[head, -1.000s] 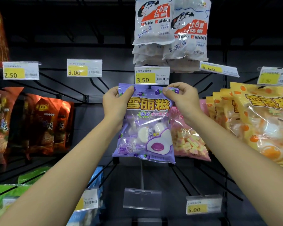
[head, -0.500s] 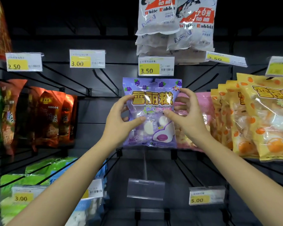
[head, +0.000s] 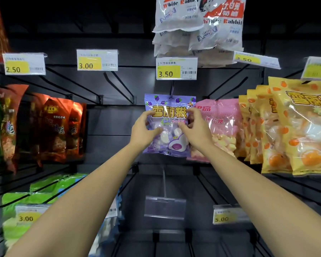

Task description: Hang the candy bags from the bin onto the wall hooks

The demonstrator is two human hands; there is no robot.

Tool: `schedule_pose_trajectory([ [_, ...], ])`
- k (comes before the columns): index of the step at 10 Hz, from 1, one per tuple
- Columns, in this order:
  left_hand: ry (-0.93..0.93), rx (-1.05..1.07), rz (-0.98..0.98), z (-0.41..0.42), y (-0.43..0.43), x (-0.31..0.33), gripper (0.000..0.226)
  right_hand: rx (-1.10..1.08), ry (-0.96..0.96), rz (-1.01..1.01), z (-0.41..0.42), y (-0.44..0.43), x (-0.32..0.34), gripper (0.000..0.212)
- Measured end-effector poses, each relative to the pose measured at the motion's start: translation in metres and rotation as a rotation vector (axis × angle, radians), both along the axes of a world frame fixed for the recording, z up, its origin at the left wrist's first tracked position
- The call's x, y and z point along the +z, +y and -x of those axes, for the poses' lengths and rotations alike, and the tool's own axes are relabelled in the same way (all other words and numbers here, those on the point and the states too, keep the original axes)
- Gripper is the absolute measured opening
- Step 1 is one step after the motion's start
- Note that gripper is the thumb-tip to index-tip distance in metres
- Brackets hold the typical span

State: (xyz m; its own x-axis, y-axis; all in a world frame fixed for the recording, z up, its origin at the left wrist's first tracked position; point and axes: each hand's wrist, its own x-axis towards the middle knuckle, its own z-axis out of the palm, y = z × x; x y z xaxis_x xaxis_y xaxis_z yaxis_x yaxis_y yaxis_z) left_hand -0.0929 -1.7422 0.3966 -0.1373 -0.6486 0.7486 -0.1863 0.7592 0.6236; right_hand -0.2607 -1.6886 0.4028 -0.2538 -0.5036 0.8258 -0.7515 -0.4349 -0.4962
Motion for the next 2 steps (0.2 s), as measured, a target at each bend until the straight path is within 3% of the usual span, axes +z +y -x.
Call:
schedule_pose_trajectory([
  [2,0.032,0.143,0.174,-0.009,0.028,-0.001,0.047,0.000,-0.064,0.084,-0.004,0.029,0.003,0.020],
])
